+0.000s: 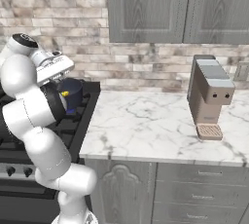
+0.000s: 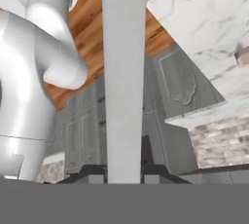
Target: Put the potato and corn in the pot. Retrieve the spatula and lightly stir the vegetables in the pot.
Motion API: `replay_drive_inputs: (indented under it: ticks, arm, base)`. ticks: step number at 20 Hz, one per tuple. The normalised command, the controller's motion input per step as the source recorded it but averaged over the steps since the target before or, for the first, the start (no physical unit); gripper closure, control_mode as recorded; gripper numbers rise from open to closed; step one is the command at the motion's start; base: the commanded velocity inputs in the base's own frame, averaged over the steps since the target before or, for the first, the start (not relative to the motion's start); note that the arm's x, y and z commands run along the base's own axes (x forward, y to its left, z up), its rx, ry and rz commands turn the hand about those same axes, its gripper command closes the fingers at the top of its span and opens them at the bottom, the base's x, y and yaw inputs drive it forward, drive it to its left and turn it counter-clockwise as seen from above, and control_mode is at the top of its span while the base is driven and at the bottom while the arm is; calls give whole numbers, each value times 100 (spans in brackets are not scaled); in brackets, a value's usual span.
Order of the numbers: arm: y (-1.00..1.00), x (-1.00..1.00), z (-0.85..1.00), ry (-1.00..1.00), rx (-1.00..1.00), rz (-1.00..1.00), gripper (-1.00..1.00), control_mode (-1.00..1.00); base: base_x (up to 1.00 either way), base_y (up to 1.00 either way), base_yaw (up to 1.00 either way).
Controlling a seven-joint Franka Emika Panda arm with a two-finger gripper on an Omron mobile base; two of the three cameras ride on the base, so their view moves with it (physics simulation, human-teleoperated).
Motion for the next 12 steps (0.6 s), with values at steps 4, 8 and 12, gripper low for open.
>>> replay_drive_inputs:
  ticks: [4, 8, 12]
  arm:
    - [0, 8, 0, 2, -1, 0, 100, -100]
    - [0, -1, 1, -15, 0, 0, 100, -100]
    - [0, 5, 34, -18, 0, 0, 100, -100]
  base:
    - [0, 0, 0]
    - [0, 0, 0]
    - [0, 0, 0]
